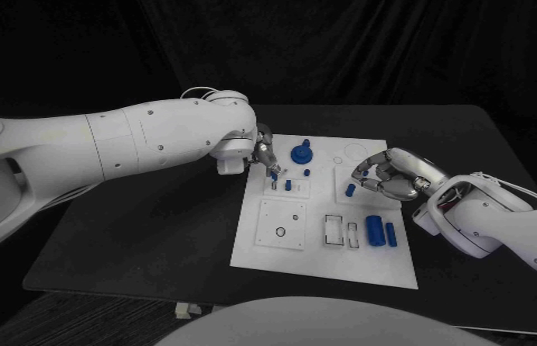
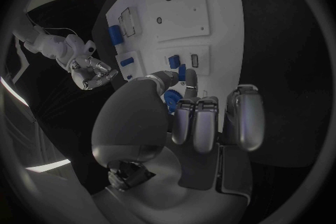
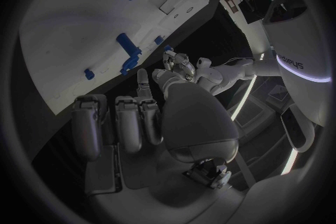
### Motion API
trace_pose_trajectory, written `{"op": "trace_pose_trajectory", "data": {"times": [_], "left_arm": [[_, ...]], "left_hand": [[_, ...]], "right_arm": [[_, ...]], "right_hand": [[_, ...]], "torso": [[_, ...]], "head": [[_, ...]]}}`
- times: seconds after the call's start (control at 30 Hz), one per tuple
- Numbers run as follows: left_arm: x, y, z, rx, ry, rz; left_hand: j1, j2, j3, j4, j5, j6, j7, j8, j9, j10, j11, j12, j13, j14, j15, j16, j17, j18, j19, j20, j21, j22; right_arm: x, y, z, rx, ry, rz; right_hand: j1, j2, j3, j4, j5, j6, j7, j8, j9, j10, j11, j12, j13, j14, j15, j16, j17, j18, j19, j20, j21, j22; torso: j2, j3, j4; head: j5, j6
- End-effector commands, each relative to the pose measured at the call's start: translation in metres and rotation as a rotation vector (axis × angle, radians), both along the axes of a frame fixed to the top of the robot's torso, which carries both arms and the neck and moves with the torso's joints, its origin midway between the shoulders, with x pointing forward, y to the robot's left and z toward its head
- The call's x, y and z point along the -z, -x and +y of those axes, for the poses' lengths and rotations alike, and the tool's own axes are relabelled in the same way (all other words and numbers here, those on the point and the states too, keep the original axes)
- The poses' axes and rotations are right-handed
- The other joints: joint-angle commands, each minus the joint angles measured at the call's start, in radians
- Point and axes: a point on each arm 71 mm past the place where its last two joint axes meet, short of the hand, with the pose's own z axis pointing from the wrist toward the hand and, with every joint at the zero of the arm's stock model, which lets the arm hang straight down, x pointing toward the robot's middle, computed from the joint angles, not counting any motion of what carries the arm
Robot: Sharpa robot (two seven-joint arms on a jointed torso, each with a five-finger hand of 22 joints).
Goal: Assemble the parts on the task board
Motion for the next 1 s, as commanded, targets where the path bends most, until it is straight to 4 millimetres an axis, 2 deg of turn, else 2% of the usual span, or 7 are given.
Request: {"op": "trace_pose_trajectory", "data": {"times": [0.03,0.17,0.4,1.0], "left_arm": [[0.002,0.0,-0.002,-0.026,0.019,-0.005],[0.005,0.0,-0.002,-0.004,-0.009,-0.024],[0.01,0.001,-0.002,0.019,-0.051,-0.049],[0.015,0.008,-0.009,0.088,-0.123,-0.096]], "left_hand": [[0.001,0.012,0.135,-0.139,0.006,-0.002,-0.006,0.003,0.001,0.107,0.005,0.004,0.263,0.106,0.006,0.003,0.263,0.002,0.025,0.006,0.002,0.2],[0.0,0.012,0.134,-0.141,0.007,-0.003,-0.006,0.004,0.002,0.107,0.005,0.004,0.263,0.106,0.005,0.003,0.263,0.002,0.025,0.005,0.003,0.2],[-0.002,0.011,0.131,-0.144,0.008,-0.003,-0.006,0.005,0.002,0.107,0.004,0.004,0.263,0.106,0.005,0.003,0.263,0.002,0.027,0.005,0.007,0.201],[0.001,0.012,0.126,-0.155,0.008,-0.006,-0.006,0.004,0.0,0.107,0.004,0.004,0.263,0.106,0.004,0.003,0.263,0.002,0.027,0.004,0.007,0.201]], "right_arm": [[0.0,0.001,0.001,0.003,-0.004,-0.006],[0.0,0.001,0.001,0.004,-0.005,-0.009],[0.0,0.001,0.003,0.0,-0.008,-0.011],[0.0,0.001,0.004,-0.001,-0.011,-0.014]], "right_hand": [[0.009,-0.001,-0.001,-0.006,0.006,-0.001,0.001,0.0,0.0,0.106,0.002,0.003,0.263,0.107,0.002,0.003,0.263,-0.007,0.082,0.003,-0.007,0.252],[0.009,-0.001,-0.001,-0.006,0.006,-0.001,0.001,0.0,0.0,0.106,0.002,0.003,0.263,0.107,0.002,0.003,0.263,-0.007,0.082,0.003,-0.007,0.252],[0.01,-0.001,0.0,-0.007,0.008,0.0,0.001,0.0,0.0,0.106,0.002,0.003,0.263,0.107,0.002,0.003,0.263,-0.007,0.082,0.003,-0.006,0.252],[0.014,-0.004,0.001,-0.009,0.016,-0.012,0.002,-0.007,-0.002,0.106,0.001,0.003,0.263,0.107,0.002,0.003,0.263,-0.006,0.08,0.004,-0.009,0.251]], "torso": [[0.0,-0.0007,0.0008],[0.0,-0.0005,0.001],[0.001,-0.0007,-0.0005],[0.0,-0.0004,0.0008]], "head": [[-0.003,0.0],[-0.002,0.0],[0.008,0.0],[0.016,0.0]]}}
